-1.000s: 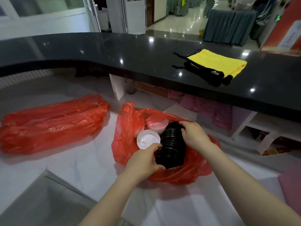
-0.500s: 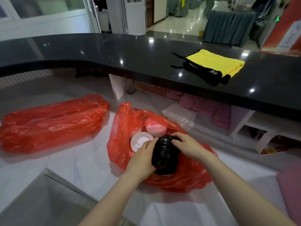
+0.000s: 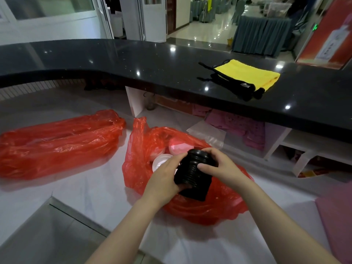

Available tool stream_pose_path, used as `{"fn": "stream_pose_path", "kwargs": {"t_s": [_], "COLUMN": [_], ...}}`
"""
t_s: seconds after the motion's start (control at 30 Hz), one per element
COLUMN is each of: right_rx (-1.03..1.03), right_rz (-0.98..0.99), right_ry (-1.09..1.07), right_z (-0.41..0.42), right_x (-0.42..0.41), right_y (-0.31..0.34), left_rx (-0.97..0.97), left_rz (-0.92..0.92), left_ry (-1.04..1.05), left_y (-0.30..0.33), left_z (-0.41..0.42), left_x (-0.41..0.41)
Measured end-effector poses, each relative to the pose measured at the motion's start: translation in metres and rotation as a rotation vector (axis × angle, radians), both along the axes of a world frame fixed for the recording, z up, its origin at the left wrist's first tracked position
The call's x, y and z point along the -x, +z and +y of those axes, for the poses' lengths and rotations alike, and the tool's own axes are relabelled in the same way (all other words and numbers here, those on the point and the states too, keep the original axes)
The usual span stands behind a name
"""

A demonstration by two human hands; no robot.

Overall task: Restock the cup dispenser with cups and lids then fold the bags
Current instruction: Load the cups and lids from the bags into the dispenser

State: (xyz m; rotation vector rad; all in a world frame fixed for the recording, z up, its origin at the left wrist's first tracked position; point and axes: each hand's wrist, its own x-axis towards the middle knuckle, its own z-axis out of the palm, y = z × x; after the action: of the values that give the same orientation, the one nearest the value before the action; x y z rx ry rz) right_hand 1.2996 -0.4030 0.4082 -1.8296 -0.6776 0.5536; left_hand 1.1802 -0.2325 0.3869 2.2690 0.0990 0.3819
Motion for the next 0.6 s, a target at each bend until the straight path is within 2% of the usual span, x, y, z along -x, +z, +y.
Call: {"fn": "stream_pose_path", "kwargs": {"t_s": [0.17, 0.3, 0.43, 0.53, 0.6], "right_rx": [-0.145, -0.257, -0.382, -0.447, -0.481], "right_rz": [0.080, 0.171, 0.294, 0.352, 0.345], "right_ry": [-0.094, -0.100, -0.134, -0.106, -0.125], "right_z": [-0.001, 0.005, 0.015, 0.017, 0.022], "right_x": [0.001, 0.004, 0.009, 0.009, 0.011], "right_y": [0.011, 0.011, 0.011, 0.015, 0.018], "left_rx": [-0.069, -0.037, -0.034, 0.077, 0.177], "left_rz": [-0.120, -0.158, -0.256, -0.230, -0.190], "left_ry": [-0.015, -0.080, -0.054, -0.003, 0.161], "left_y": [0.012, 0.017, 0.017, 0.021, 0.023], "left_z": [0.010, 0.013, 0.016, 0.023, 0.027], "left_x": [0.000, -0.002, -0.002, -0.002, -0.003]}}
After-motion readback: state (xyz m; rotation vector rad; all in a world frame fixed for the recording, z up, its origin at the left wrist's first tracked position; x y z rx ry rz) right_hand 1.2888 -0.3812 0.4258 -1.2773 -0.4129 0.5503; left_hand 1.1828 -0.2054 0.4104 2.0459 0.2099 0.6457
